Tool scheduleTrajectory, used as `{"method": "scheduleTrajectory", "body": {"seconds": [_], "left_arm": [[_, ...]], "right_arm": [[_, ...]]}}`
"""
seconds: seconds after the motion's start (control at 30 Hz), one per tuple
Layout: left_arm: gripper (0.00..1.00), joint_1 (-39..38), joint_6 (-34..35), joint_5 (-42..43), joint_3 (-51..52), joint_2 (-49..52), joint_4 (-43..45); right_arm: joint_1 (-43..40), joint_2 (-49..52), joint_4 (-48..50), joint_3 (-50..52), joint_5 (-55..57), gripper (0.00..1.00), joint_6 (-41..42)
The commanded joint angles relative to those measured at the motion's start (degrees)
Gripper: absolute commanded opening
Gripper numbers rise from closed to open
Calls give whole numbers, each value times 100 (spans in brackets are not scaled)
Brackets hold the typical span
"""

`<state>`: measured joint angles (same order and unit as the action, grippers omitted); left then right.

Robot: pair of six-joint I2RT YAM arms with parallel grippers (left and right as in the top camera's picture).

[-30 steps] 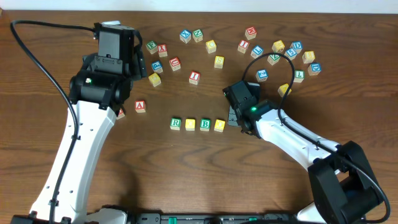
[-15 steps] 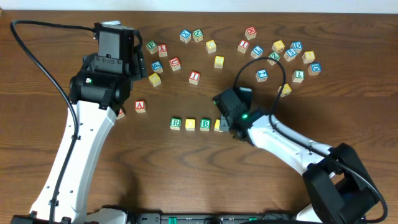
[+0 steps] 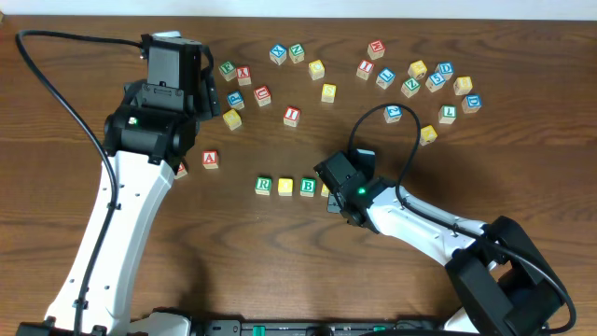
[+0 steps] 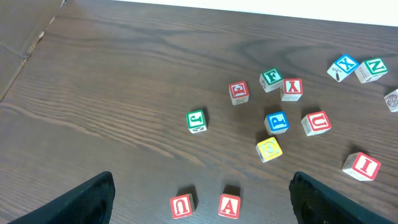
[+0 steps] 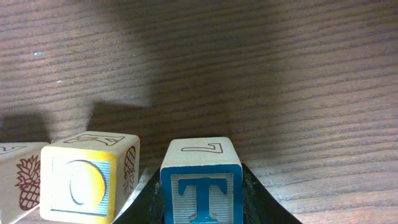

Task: Spell out ROBOT
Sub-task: 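Lower the blue T block onto the table right of the yellow O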

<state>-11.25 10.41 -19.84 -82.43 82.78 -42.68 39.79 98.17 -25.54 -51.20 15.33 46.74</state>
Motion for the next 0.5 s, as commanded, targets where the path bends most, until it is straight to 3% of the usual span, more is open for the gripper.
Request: {"method": "scheduleTrajectory", "body": {"seconds": [0.0, 0.47], "left_arm": [[88, 35, -74, -61, -90, 33, -17], [88, 35, -74, -61, -90, 33, -17]], "right_arm": [[-11, -55, 66, 44, 192, 21, 96], [-114, -55, 173, 44, 190, 26, -33]]}}
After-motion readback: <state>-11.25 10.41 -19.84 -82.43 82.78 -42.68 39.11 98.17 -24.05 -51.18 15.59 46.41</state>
